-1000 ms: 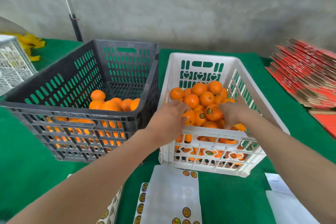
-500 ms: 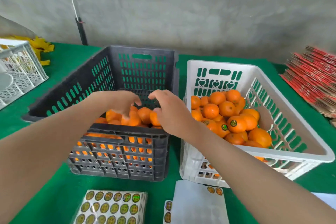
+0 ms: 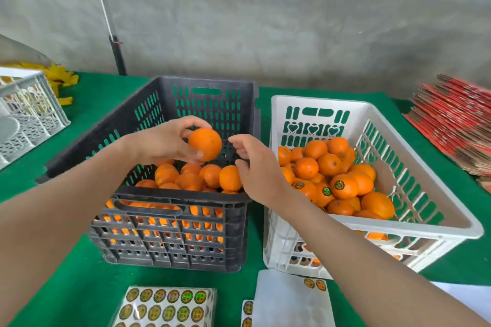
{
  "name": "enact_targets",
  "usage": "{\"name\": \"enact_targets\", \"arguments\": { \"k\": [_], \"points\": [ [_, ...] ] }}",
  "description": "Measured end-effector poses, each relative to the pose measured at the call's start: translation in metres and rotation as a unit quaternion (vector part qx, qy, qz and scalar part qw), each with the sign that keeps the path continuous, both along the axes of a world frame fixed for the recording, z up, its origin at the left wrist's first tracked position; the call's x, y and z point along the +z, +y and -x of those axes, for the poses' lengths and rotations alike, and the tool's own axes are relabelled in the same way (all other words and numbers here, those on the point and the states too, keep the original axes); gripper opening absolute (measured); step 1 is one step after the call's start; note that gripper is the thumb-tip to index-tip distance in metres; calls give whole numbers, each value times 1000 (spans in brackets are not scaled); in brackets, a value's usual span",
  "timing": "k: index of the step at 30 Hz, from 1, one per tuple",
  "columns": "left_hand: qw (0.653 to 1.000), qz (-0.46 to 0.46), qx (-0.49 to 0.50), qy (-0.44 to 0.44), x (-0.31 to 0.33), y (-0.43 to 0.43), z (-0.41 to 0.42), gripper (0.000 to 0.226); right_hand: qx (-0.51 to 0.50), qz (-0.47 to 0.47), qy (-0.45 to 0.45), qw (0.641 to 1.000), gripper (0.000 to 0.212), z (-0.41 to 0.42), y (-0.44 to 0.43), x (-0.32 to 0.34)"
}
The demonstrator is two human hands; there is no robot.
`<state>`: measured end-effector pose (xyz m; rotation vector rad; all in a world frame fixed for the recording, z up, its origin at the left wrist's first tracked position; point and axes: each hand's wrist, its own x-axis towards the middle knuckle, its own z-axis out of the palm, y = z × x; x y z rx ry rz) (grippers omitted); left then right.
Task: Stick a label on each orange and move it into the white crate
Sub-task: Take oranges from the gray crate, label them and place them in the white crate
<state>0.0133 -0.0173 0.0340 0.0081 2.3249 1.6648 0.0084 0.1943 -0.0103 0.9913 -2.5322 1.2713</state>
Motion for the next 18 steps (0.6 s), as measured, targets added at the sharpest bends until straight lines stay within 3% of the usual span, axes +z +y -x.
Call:
{"name": "enact_targets", "arguments": {
  "k": [2, 6, 11, 14, 16, 18],
  "points": [
    [993, -114, 7, 23, 11, 5, -21, 63, 12, 66, -57, 996, 43, -5, 8, 4],
    [982, -123, -14, 145, 21, 30, -59, 69, 88, 245, -269, 927, 32, -23, 28, 22],
    [953, 66, -71, 288, 14, 92, -93, 73, 154, 270, -386, 869, 49, -51, 64, 26],
    [921, 126, -77, 360, -8, 128, -108, 83, 105, 260, -347, 895, 51, -65, 94, 16],
    [950, 56, -29, 307, -24, 147, -118, 91, 53, 224, -289, 929, 58, -73, 116, 4],
    [975, -34, 30, 219, -40, 163, -128, 85, 34, 215, -265, 939, 65, -80, 135, -8]
  ]
}}
